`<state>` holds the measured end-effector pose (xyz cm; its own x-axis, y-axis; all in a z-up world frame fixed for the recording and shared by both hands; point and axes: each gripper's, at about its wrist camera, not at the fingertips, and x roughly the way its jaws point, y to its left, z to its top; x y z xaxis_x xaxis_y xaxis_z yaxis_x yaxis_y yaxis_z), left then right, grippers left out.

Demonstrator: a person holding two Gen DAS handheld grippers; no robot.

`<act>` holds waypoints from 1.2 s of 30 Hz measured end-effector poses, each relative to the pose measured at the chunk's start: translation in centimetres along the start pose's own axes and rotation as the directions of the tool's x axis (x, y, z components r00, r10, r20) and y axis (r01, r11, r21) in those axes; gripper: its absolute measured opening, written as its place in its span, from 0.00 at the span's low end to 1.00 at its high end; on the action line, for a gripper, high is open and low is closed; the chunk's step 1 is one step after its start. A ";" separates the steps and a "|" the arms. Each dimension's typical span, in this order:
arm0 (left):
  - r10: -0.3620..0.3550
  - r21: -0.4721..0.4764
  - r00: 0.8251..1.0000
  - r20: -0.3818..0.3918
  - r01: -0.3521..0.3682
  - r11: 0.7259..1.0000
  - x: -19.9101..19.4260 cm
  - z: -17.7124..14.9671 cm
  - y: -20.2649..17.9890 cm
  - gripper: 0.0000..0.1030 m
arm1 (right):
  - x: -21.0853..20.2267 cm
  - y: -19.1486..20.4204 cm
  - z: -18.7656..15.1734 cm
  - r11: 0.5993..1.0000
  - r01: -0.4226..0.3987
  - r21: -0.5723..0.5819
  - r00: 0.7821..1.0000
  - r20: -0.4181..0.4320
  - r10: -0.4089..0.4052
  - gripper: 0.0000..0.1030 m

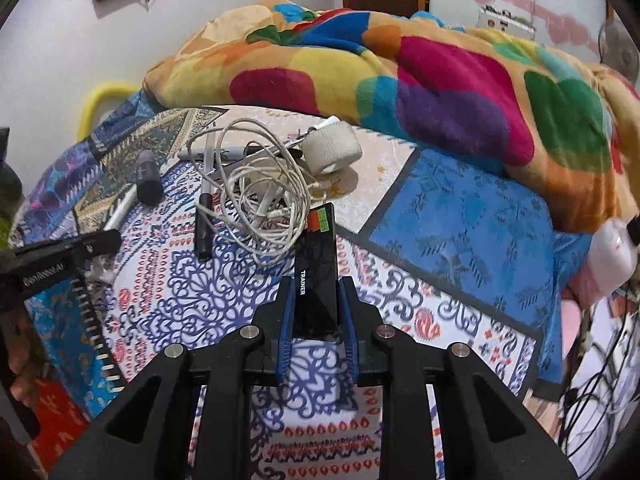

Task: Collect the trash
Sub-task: 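Close the left tool on the white razor while the right tool grasps the black USB stick, then carry the razor and USB stick in both tools over the white bin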

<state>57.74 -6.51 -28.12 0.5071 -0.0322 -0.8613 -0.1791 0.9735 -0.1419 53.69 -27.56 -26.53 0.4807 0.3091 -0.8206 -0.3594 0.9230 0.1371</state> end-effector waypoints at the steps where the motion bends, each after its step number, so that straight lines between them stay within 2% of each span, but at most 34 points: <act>1: -0.013 0.003 1.000 -0.006 0.013 1.000 -0.2 -0.2 0.0 0.08 | -0.1 0.0 -0.2 1.000 -0.004 0.003 1.000 0.000 0.004 0.19; 10: -0.039 0.066 0.999 -0.020 0.040 0.997 -3.6 -2.7 -1.1 0.08 | -3.4 -0.1 -1.5 0.999 0.013 0.043 1.000 0.001 -0.013 0.19; 18: -0.049 0.097 0.997 0.052 0.044 0.994 -10.5 -3.7 -1.5 0.08 | -9.1 1.6 -0.9 1.000 0.011 0.029 0.998 0.064 -0.013 0.19; 26: -0.045 0.086 0.989 0.141 0.033 0.996 -18.2 -5.1 0.4 0.08 | -15.3 6.3 -0.5 1.000 -0.013 -0.022 0.988 0.154 0.016 0.19; 33: -0.041 0.026 0.981 0.189 0.036 0.999 -24.2 -7.6 4.7 0.08 | -19.5 11.6 -1.4 0.995 -0.058 -0.077 0.978 0.195 0.072 0.19; 36: -0.010 0.006 0.978 0.206 0.009 1.000 -26.2 -9.0 6.8 0.08 | -21.1 14.2 -2.2 0.991 -0.072 -0.110 0.972 0.214 0.095 0.19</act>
<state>35.67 -1.03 -10.92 0.6717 0.0053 -0.7408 -0.1693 0.9746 -0.1465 36.64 -21.45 -8.51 0.6042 0.4368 -0.6664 -0.4789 0.8675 0.1343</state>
